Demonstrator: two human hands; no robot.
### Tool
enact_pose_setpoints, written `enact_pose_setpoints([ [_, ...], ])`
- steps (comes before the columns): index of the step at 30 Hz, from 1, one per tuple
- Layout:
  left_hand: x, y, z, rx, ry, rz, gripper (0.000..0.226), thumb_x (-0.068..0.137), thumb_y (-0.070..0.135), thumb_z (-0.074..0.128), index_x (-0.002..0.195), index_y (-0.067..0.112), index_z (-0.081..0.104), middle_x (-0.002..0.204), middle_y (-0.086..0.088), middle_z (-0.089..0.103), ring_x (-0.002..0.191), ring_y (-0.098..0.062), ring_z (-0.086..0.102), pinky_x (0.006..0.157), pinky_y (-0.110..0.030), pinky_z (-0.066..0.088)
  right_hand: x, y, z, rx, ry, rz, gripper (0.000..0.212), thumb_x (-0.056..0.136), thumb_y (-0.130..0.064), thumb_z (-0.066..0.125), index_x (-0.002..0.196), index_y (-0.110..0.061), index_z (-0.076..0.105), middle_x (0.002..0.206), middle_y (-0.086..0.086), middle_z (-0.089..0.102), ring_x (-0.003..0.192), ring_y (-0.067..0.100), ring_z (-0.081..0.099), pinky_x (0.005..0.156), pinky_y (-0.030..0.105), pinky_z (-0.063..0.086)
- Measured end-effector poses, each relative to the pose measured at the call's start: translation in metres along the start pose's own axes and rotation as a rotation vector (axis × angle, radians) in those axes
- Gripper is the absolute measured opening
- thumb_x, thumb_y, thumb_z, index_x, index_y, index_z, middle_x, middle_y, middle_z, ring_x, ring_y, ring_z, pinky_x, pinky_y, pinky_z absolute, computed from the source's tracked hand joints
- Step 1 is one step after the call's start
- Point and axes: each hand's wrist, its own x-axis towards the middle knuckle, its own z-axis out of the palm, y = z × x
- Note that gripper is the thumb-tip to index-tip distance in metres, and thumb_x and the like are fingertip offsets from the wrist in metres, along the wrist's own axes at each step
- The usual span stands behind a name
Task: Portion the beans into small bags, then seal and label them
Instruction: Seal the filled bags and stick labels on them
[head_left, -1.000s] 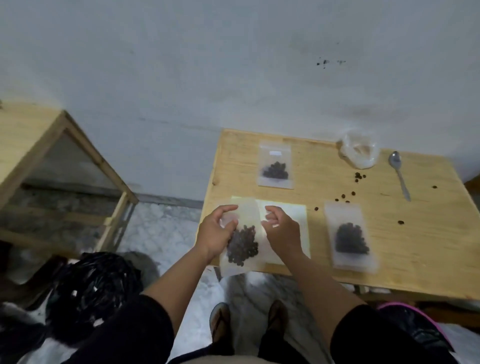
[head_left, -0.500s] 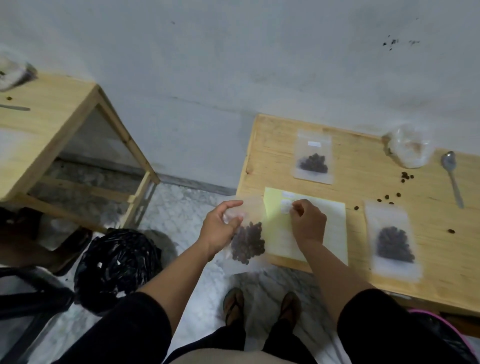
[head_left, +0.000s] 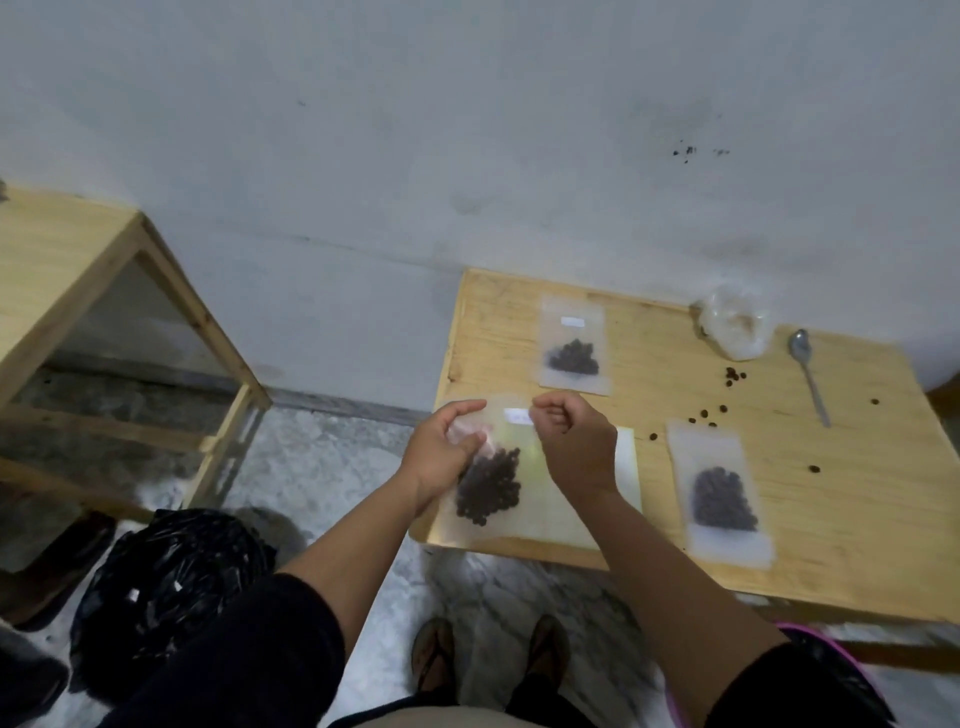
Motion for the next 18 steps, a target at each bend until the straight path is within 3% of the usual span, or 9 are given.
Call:
enact_pose_setpoints([
  [4,0.002,0.021,0.011,-0.016,-0.056,0.065,0.035,0.088,0.013,0.064,0.115,0.035,0.061,0.127,0.004,0.057,0.123,-0.013,0.048,0.108,-0.034,0.039,0.001,-0.009,-0.008,0.026,-0.008,-0.041,0.006,0.08,-0.005,0.066,0.083,-0.008,0.069,0.068,-0.005,0.061,0.061,-0.004,0.053,0.06,-0.001,0.036],
  [7,0.001,0.032,0.015,-0.014,-0.083,0.102,0.039,0.087,0.008,0.063,0.119,0.031,0.06,0.13,0.003,0.056,0.123,-0.014,0.048,0.108,-0.033,0.039,0.002,-0.01,-0.014,0.042,-0.011,-0.049,0.007,0.082,-0.006,0.064,0.087,-0.007,0.069,0.072,-0.003,0.062,0.063,0.005,0.055,0.062,0.003,0.038],
  [12,-0.002,0.04,0.018,-0.055,-0.084,0.076,0.047,0.08,0.002,0.057,0.115,0.032,0.062,0.124,-0.001,0.06,0.095,-0.013,0.06,0.083,-0.028,0.052,0.001,-0.013,-0.016,0.037,-0.002,-0.077,0.008,0.083,-0.004,0.062,0.088,-0.005,0.068,0.074,0.001,0.062,0.065,0.009,0.053,0.061,0.001,0.038],
  [16,-0.002,0.044,0.021,-0.063,-0.04,0.128,0.021,0.088,0.026,0.064,0.109,0.03,0.066,0.114,0.015,0.062,0.11,-0.003,0.055,0.101,-0.03,0.045,0.001,-0.013,-0.014,0.004,0.008,-0.124,0.007,0.083,-0.004,0.062,0.085,-0.007,0.068,0.076,0.005,0.065,0.065,0.012,0.054,0.062,0.002,0.038],
  [18,-0.001,0.045,0.021,-0.032,-0.013,0.147,0.02,0.089,0.026,0.063,0.109,0.028,0.066,0.111,0.017,0.063,0.113,-0.004,0.054,0.103,-0.031,0.043,0.001,-0.013,-0.014,0.009,0.009,-0.125,0.007,0.083,-0.003,0.062,0.085,-0.006,0.068,0.078,0.006,0.065,0.066,0.013,0.054,0.063,0.003,0.039],
])
